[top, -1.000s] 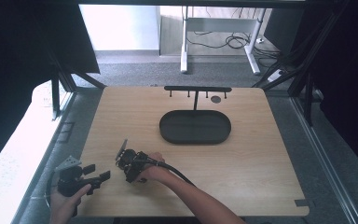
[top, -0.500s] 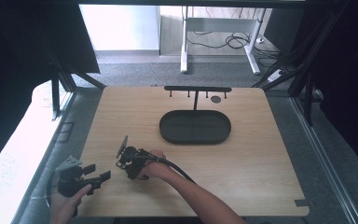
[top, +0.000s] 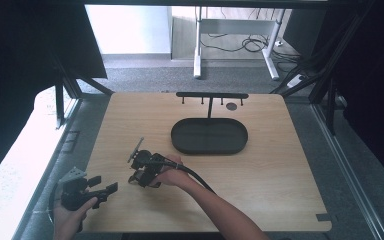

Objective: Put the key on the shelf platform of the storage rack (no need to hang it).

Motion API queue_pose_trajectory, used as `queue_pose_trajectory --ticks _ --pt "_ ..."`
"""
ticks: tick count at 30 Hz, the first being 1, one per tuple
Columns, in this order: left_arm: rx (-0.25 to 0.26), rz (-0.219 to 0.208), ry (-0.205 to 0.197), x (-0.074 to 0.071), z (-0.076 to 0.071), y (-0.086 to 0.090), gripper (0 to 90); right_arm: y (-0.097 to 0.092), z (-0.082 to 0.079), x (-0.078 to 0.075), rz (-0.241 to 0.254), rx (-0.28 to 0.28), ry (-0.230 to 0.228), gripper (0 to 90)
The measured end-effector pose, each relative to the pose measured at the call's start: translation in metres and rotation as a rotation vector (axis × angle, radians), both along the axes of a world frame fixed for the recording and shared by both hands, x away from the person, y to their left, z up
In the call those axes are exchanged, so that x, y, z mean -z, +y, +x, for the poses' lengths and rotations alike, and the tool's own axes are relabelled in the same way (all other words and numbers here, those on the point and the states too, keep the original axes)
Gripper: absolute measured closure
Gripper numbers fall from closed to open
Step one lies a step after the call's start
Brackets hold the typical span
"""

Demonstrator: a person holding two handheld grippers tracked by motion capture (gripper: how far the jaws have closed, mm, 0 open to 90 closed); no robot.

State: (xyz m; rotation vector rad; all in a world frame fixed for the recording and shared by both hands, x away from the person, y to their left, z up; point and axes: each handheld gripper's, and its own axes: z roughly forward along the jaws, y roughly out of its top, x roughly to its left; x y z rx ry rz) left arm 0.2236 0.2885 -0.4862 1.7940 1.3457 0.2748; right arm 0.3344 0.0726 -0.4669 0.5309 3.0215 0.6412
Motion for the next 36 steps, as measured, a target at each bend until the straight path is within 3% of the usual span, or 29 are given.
queue_pose_trajectory --ticks 9,18,28,36 --pt "-0.001 0.008 0.002 0.001 0.001 0.000 22.4 -0.014 -0.002 -0.022 0.034 -0.001 -0.030 49.0" --pt "0.009 0.017 0.009 0.002 0.002 -0.002 22.3 -0.032 0.000 -0.035 0.060 0.020 -0.048 49.0" --pt "0.007 0.017 0.017 0.003 0.002 -0.003 22.2 -0.048 0.010 -0.041 0.089 0.055 -0.053 49.0" --pt "0.007 0.018 0.009 0.003 0.001 -0.003 22.3 -0.059 0.022 -0.040 0.073 0.097 -0.044 49.0"
